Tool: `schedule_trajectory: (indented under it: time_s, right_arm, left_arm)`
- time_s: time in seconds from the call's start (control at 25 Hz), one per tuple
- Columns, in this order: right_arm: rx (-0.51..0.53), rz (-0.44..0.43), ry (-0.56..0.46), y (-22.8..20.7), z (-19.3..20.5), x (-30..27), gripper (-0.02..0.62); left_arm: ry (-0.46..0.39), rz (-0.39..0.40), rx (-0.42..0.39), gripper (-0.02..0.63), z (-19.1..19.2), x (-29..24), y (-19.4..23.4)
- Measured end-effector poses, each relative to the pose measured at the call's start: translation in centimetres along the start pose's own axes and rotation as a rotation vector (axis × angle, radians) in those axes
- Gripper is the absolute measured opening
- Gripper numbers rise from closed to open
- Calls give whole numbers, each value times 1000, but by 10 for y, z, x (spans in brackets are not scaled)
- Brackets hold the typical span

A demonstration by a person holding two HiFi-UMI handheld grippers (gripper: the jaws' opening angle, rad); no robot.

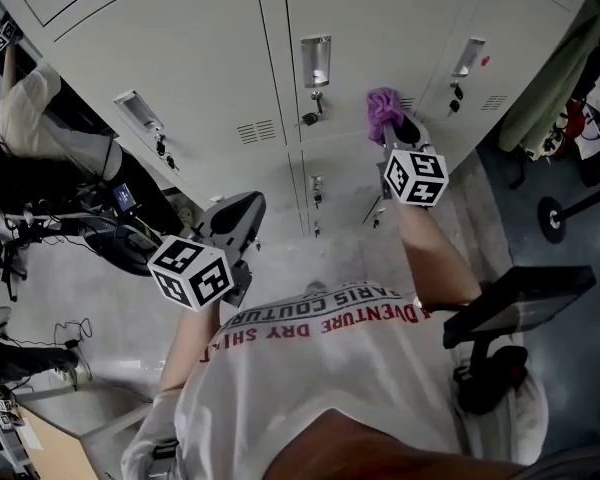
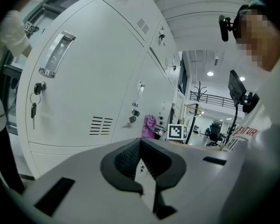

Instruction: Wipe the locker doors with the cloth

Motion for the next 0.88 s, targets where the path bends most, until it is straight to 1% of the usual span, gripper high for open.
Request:
schedule_trajectory:
  time_s: [0.16, 0.24, 0.4, 0.48, 0.56, 0.68, 0.8, 0.88]
  right_arm:
    - [-66, 120, 0, -48, 1, 10, 48]
    - [-69, 153, 0, -64, -1, 13, 48]
    - [-62, 157, 25, -66, -2, 15, 48]
    - [-70, 137, 39, -61, -5, 19, 48]
    - [-62, 76, 37, -47, -17, 31, 48]
    - [-50, -75, 36, -8, -44, 67, 48]
    - [-44, -245, 70, 43, -69, 125, 48]
    - [-45, -342, 93, 77, -83, 171, 48]
  left_arm:
    - [7, -2, 0, -2, 0, 2, 2]
    - [7, -2, 1, 0, 0, 1, 3]
    - [16, 2, 11, 0, 3, 2, 0]
    - [14, 6, 14, -2, 2, 5, -6]
    - [-1, 11, 5, 0, -1, 10, -17]
    - [-36, 29, -24, -1, -7, 26, -43]
    - [-62, 49, -37, -1, 0, 53, -78]
    - [-80, 68, -42, -1, 7, 74, -104]
Point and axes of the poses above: the fingertips, and each gripper's own axes: x backward along the fingers, y to its left, z out of its underside, the point moved 4 cm from there along x, backward along the fingers, and after that the axes turned 2 degrees about y, right-handed, at the moved point
